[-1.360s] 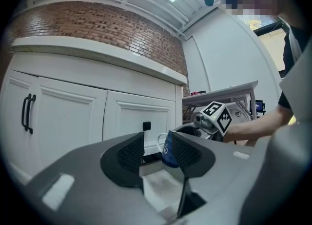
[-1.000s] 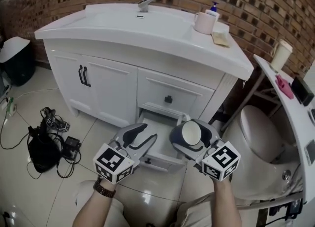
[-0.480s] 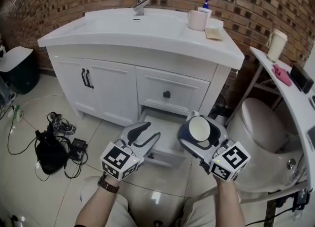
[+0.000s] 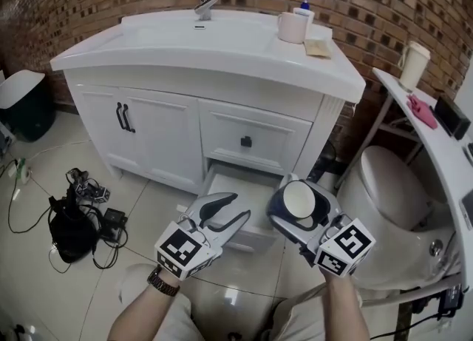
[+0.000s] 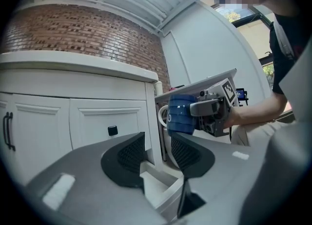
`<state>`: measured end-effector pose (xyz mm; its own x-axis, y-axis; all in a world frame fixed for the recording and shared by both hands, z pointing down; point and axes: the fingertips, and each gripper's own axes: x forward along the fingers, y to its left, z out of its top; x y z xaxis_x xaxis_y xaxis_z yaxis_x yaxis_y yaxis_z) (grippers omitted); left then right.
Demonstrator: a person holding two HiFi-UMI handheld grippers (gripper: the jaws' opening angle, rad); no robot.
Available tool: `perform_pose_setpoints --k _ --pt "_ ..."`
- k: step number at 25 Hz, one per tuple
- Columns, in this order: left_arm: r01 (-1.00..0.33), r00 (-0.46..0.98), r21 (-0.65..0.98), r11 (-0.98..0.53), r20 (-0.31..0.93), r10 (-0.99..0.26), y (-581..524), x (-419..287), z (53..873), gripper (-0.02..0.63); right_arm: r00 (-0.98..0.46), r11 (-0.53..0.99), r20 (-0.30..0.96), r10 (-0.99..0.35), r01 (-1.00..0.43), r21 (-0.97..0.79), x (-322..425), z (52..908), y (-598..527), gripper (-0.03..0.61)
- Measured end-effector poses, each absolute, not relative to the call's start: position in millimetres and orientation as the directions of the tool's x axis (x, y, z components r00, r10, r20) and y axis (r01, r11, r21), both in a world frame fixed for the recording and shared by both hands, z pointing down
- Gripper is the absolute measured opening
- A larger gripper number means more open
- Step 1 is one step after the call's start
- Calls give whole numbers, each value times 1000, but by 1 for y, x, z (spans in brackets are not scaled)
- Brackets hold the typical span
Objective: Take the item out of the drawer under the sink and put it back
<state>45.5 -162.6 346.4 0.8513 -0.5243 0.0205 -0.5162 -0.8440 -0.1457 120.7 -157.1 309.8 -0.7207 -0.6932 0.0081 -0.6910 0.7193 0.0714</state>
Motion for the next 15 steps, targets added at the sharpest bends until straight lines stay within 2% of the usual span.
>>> perform_pose_setpoints --k 7,8,10,14,15 --pt "-512 859 -73 -856 -32 -511 -165 46 338 176 -728 726 28 -685 -679 111 111 312 -157 405" --pt "-514 857 -66 -855 -38 -513 -167 45 337 158 -728 726 29 -685 -678 116 111 312 -157 404" --pt "-529 848 -56 -847 -53 -527 -170 41 336 80 -728 725 28 -685 -677 123 110 311 -156 405" --pt "-563 825 -27 -826 -88 -559 -176 30 328 87 -728 725 26 -685 -677 130 111 309 -156 405" --pt "-568 821 -23 -823 -84 -565 -177 29 327 127 -728 724 28 -685 -677 130 111 309 -156 405"
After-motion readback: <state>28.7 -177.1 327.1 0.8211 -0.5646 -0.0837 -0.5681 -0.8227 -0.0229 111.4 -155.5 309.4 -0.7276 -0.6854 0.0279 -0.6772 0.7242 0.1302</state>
